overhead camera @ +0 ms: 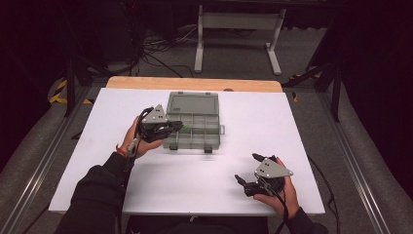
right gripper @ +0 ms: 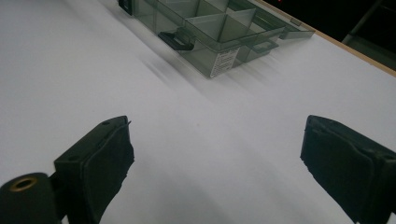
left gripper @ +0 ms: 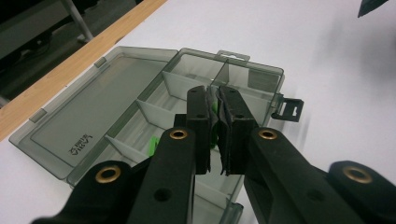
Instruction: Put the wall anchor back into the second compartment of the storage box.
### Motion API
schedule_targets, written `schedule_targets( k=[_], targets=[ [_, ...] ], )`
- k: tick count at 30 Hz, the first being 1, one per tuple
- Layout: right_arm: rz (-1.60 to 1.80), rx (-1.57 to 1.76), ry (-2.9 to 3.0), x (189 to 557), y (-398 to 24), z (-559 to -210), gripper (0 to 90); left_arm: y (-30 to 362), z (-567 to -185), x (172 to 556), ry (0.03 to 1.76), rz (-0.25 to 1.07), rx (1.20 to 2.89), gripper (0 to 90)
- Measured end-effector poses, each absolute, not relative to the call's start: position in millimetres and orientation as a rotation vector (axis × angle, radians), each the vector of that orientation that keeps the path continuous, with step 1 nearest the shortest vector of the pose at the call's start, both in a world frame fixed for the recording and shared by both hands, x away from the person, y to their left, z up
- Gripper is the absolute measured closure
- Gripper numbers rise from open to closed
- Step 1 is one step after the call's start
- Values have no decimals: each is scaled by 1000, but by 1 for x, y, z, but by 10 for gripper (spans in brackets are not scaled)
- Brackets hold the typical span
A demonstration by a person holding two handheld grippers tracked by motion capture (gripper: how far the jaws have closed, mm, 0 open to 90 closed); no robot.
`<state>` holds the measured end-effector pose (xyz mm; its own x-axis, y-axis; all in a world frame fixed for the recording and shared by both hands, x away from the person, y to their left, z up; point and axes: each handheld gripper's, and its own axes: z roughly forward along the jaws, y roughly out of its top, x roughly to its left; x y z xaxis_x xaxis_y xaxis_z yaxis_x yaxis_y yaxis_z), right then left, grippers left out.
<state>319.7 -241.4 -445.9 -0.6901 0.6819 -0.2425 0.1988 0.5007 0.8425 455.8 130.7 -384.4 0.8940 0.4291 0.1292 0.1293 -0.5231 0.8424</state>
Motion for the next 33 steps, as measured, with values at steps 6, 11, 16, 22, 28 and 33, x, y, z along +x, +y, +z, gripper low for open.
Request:
schedule_targets(
  k=[6,11,16,22,28,33],
  targets=[
    [1124,720,2186,320,-242,-447,92,126,-384,467,421,398,2118,844],
    [1122,719,2190,320,-242,-447,92,126,-381,475,425,410,2122,845],
    [1120,717,2187,320,-241,-446,92,125,-380,480,428,415,2131,845],
    [1125,724,2181,320,-242,-447,90,123,-380,490,449,415,2130,845],
    [1124,725,2181,320,-242,-447,90,119,-382,499,471,422,2142,845],
    [1121,723,2182,319,-243,-447,89,116,-383,506,487,420,2148,844]
  ],
)
